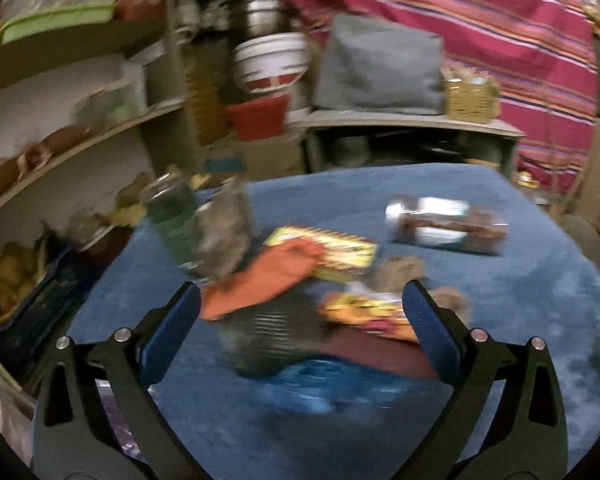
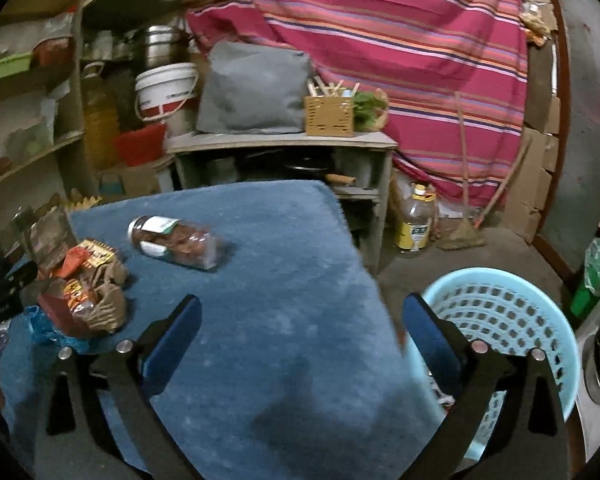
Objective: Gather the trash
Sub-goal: 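Move both tools back over the table toward the remaining trash, then grasp the black ribbed cylinder with the left tool while the right tool grasps crumpled brown paper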
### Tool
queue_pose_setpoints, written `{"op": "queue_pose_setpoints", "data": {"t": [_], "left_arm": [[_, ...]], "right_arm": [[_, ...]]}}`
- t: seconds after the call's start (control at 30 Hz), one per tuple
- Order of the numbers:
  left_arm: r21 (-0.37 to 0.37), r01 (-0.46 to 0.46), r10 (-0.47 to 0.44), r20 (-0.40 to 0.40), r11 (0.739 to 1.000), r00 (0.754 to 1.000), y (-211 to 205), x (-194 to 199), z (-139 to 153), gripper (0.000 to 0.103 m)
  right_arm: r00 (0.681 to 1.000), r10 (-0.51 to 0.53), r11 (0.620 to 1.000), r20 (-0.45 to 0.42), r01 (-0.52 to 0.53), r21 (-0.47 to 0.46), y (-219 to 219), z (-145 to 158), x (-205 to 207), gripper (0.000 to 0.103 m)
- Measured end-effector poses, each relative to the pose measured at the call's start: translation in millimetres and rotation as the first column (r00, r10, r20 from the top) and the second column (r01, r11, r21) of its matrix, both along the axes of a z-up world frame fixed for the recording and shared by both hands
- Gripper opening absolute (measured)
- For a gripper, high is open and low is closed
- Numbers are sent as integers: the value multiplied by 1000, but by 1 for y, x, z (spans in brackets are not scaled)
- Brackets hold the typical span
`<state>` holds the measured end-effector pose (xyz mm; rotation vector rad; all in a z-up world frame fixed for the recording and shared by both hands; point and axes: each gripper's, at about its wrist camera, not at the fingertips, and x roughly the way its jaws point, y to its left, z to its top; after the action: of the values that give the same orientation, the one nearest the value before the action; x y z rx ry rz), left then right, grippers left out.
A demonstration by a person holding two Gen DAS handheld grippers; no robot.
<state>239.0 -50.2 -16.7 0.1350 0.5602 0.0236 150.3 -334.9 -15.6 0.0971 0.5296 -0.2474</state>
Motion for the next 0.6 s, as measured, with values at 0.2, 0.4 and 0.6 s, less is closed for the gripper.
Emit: {"op": "queue_pose_setpoints", "data": {"t": [0.2, 0.4, 0.6], "left_arm": [[-64, -95, 88, -101, 993, 991, 43, 30, -25, 98], [-101, -83, 71, -118, 991, 990, 48, 37, -38, 98], [-116, -58, 41, -145, 992, 989, 43, 36, -41, 98]], "right_arm": [[999, 43, 999, -30, -44, -21, 27, -14, 17, 99], [997, 49, 999, -66, -50, -4, 33, -28, 31, 99], [996, 56, 998, -76, -56, 0, 39, -35, 37, 99]]}}
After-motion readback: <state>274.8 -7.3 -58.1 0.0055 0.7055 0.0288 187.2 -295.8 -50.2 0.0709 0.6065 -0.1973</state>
